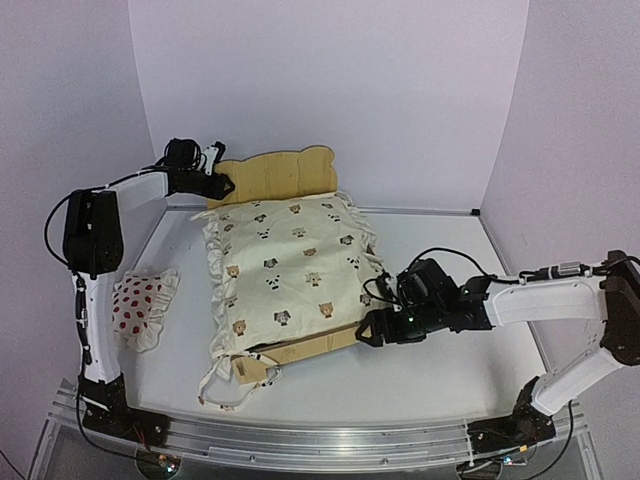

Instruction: Set up the pet bed

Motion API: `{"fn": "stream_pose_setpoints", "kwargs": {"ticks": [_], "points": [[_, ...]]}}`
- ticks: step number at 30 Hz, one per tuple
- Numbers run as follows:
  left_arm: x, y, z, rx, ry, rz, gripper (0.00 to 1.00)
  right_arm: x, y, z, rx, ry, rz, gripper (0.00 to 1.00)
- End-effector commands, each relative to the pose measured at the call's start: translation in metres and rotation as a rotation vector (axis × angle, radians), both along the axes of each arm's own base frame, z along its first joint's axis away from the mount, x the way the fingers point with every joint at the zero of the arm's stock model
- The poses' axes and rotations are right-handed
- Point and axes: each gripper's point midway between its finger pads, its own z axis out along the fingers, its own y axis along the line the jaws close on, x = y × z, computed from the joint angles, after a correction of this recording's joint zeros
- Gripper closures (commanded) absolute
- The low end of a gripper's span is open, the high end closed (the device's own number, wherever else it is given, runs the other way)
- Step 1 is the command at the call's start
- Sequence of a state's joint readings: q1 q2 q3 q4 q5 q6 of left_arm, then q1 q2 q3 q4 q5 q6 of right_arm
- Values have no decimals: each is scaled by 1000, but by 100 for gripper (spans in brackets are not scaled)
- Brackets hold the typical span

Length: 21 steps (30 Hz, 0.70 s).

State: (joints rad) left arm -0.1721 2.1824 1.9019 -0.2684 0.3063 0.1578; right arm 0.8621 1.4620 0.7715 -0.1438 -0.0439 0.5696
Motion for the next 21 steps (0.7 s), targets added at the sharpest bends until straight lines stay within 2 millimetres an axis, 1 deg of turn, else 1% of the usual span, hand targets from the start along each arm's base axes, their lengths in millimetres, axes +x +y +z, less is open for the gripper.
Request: {"fn": "stream_pose_setpoints", "kwargs": {"ticks": [1, 3, 5, 6, 8, 10, 12, 14, 15, 17, 20, 21], "points": [[-25, -4, 19, -38, -4, -19, 49, 52, -30, 11, 5, -94, -141, 19], [-37, -3, 19, -56, 10, -9, 52, 63, -40, 13, 9, -99, -175, 20], [-53, -2, 12, -82, 39, 4, 55, 75, -46, 17, 9, -115, -196, 20], [-60, -1, 15, -99, 43, 13, 56, 82, -48, 20, 10, -123, -206, 20], [-83, -2, 4, -117, 76, 27, 58, 98, -50, 25, 30, -122, -222, 20], [-107, -7, -2, -148, 110, 49, 58, 117, -52, 29, 46, -118, -246, 20], [-131, -16, -2, -153, 127, 62, 58, 136, -54, 34, 75, -107, -271, 19], [-158, -28, -16, -131, 169, 89, 58, 156, -61, 35, 99, -88, -307, 19], [-168, -33, -18, -132, 187, 110, 58, 164, -61, 38, 117, -81, -311, 19], [-189, -46, -27, -122, 240, 152, 58, 179, -67, 42, 130, -70, -328, 18], [-221, -56, -35, -130, 322, 207, 56, 185, -74, 45, 122, -50, -320, 17], [-232, -58, -35, -140, 339, 220, 56, 184, -77, 47, 113, -51, -315, 16]]}}
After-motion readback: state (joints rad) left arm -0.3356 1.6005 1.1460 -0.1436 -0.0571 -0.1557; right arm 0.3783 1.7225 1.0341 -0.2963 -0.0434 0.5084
